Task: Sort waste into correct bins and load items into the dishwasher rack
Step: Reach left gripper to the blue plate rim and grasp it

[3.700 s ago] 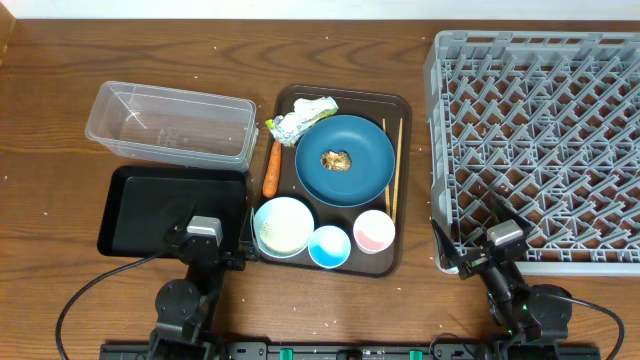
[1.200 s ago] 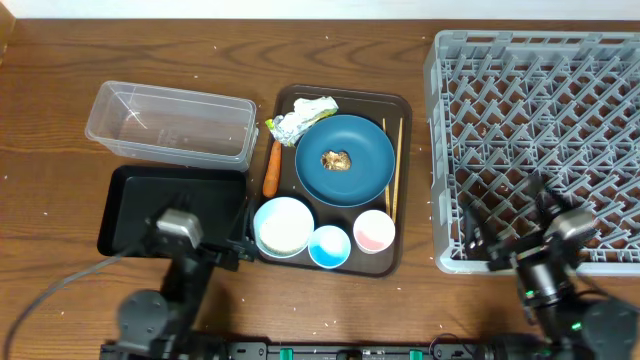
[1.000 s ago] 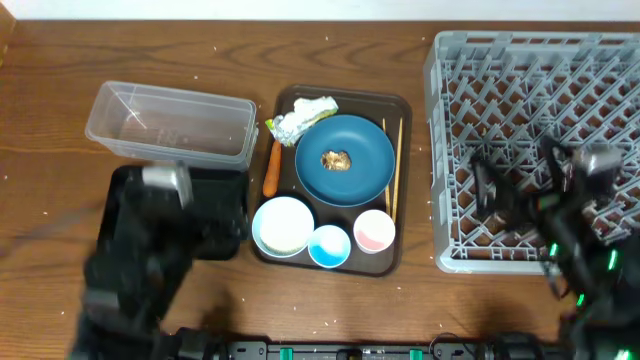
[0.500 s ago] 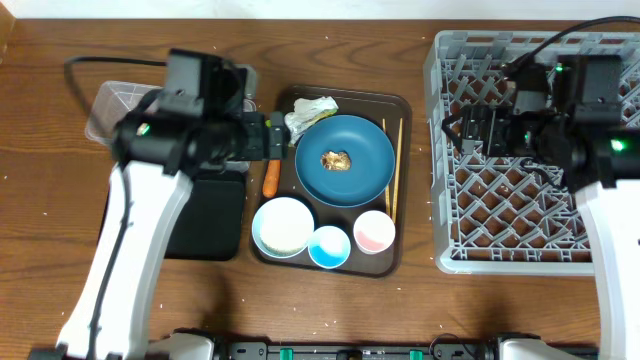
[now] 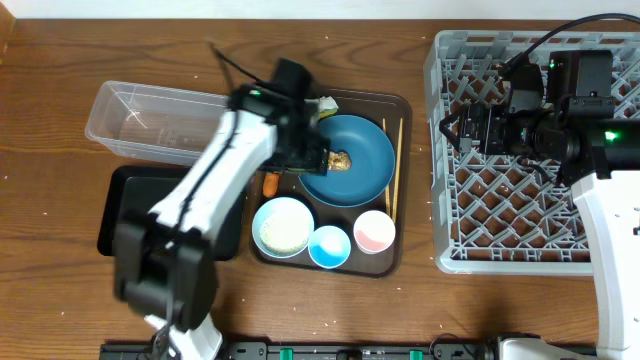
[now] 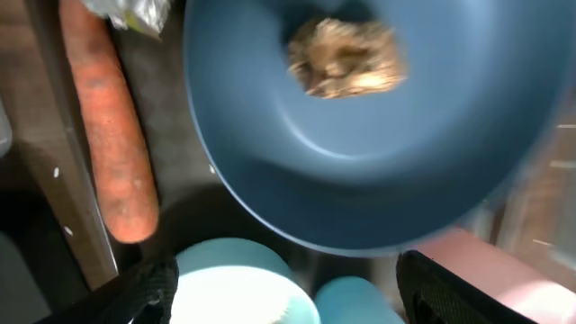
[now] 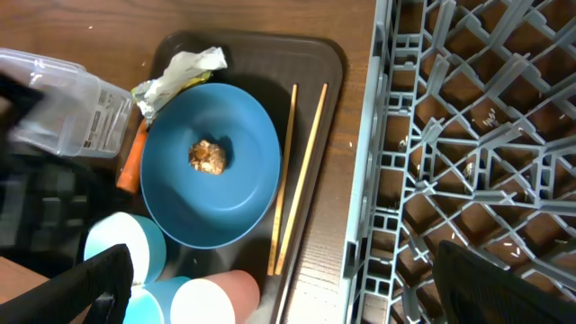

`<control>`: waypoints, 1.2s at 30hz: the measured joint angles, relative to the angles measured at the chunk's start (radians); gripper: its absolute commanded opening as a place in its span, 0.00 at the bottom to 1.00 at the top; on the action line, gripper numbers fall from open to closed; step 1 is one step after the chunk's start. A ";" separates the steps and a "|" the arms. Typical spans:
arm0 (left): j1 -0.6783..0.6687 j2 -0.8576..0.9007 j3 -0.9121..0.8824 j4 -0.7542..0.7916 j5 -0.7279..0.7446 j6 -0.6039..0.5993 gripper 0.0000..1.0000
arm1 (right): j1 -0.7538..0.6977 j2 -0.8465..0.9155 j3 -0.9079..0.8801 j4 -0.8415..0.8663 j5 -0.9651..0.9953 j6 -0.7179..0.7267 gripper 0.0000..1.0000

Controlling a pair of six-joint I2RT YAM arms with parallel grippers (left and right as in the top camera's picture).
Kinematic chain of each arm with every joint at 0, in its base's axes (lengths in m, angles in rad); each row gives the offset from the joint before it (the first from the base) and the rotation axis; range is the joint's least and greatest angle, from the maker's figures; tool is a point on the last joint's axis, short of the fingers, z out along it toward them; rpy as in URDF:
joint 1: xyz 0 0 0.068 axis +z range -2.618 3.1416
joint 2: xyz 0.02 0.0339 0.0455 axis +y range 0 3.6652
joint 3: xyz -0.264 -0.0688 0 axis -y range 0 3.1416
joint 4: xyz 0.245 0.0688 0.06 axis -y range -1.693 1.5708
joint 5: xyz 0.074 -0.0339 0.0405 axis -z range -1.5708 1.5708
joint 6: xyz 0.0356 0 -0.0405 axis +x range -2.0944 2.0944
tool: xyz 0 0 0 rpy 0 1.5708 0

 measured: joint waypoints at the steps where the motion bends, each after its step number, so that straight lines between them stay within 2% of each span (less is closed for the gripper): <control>1: -0.008 0.024 0.000 0.002 -0.026 -0.004 0.78 | 0.000 0.000 0.000 -0.002 0.000 0.000 0.99; 6: -0.010 0.102 0.000 0.019 -0.096 -0.024 0.74 | 0.000 0.000 0.000 -0.008 0.000 0.000 0.99; 13: -0.009 0.114 0.000 0.045 -0.116 -0.030 0.67 | 0.000 0.000 0.000 -0.018 0.000 0.000 0.99; 32: -0.009 0.114 0.000 0.027 -0.114 -0.029 0.62 | 0.000 0.000 0.000 -0.057 0.001 0.000 0.99; 36: -0.009 0.113 -0.018 0.102 -0.123 -0.037 0.45 | 0.000 0.000 0.000 -0.059 0.001 0.000 0.99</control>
